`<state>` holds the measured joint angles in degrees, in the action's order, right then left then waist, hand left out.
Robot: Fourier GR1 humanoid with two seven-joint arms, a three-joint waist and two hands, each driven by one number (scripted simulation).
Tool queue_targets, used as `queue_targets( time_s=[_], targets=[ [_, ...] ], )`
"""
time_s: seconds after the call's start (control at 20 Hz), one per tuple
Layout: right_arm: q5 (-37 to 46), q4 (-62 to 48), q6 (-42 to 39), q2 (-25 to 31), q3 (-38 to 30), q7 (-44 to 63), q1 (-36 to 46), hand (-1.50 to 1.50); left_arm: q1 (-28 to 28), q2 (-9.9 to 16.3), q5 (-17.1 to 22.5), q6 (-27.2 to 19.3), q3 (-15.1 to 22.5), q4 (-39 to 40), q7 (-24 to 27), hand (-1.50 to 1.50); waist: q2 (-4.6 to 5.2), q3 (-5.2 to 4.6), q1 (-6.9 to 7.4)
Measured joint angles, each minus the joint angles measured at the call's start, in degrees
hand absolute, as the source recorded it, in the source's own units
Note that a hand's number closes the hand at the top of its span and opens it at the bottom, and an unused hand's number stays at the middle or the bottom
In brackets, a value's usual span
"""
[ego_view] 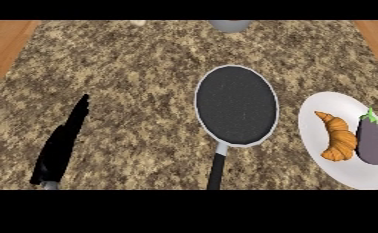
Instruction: Pick the croissant from the plate and place it in the pan
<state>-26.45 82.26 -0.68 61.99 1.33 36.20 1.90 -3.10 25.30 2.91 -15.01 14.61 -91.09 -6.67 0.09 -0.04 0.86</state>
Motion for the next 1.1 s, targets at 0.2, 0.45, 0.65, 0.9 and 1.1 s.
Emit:
queue_targets(
  time_s=[0.2,0.45,0.65,0.9,1.1],
  targets=[
    [0.95,-2.41,-3.82,-1.99,2.65,5.63,6.18,-1.5,0.35,-0.24,-0.39,1.0,-1.1,0.65,0.36,0.0,0.06,0.01,0.14],
    [3.28,-6.44,-9.89,-4.23,5.46,10.3,12.59,-1.5,0.47,-0.71,-0.87,2.1,-2.02,0.35,-0.41,0.0,0.09,0.03,0.22],
    [4.69,-8.23,-14.36,-6.15,8.45,15.25,16.69,-1.5,0.81,-1.03,-1.04,3.04,-2.65,0.59,-0.42,0.0,0.07,0.01,0.2],
    [6.3,-10.34,-17.13,-9.46,10.14,18.41,20.35,-1.5,0.88,-2.28,-2.38,3.35,-3.22,1.39,-0.18,0.0,0.02,0.03,-0.1],
    [7.59,-11.69,-18.26,-12.05,10.22,18.98,21.88,-1.5,0.89,-3.03,-3.03,4.21,-4.3,2.23,0.32,0.0,-0.03,0.02,-0.34]
  ],
)
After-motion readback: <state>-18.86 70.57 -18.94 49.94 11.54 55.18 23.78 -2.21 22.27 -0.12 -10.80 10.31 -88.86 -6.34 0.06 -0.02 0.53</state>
